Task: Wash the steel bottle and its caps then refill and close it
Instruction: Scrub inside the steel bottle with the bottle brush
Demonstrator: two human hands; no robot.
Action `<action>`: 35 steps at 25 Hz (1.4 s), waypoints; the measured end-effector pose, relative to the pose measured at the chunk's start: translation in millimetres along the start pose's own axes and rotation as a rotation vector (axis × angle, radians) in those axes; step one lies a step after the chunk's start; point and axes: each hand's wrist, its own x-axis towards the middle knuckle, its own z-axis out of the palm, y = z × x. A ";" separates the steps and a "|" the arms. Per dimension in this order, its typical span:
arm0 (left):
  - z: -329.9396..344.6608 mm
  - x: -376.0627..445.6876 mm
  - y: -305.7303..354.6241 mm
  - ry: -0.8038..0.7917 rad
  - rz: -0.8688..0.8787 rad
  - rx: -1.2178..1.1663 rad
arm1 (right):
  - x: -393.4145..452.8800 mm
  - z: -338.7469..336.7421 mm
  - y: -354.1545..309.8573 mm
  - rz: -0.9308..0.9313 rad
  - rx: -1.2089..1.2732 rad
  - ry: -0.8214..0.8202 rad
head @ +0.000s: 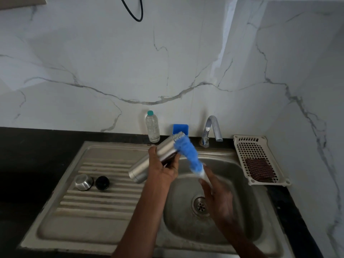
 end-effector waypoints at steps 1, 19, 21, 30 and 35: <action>-3.0 2.8 -1.9 0.010 0.001 0.016 | -4.4 -3.4 0.7 0.046 0.068 -0.022; -1.6 18.0 24.1 -0.208 0.372 0.279 | 79.3 -87.8 -43.1 0.349 0.221 -0.345; -6.0 18.4 24.2 -0.228 0.314 0.284 | 74.4 -88.5 -41.6 0.338 0.166 -0.316; -13.3 22.9 28.9 -0.153 0.344 0.330 | 41.3 -72.3 -42.3 0.270 -0.099 -0.207; -17.2 29.6 31.0 -0.086 0.376 0.299 | 26.1 -64.4 -56.9 0.059 -0.190 -0.135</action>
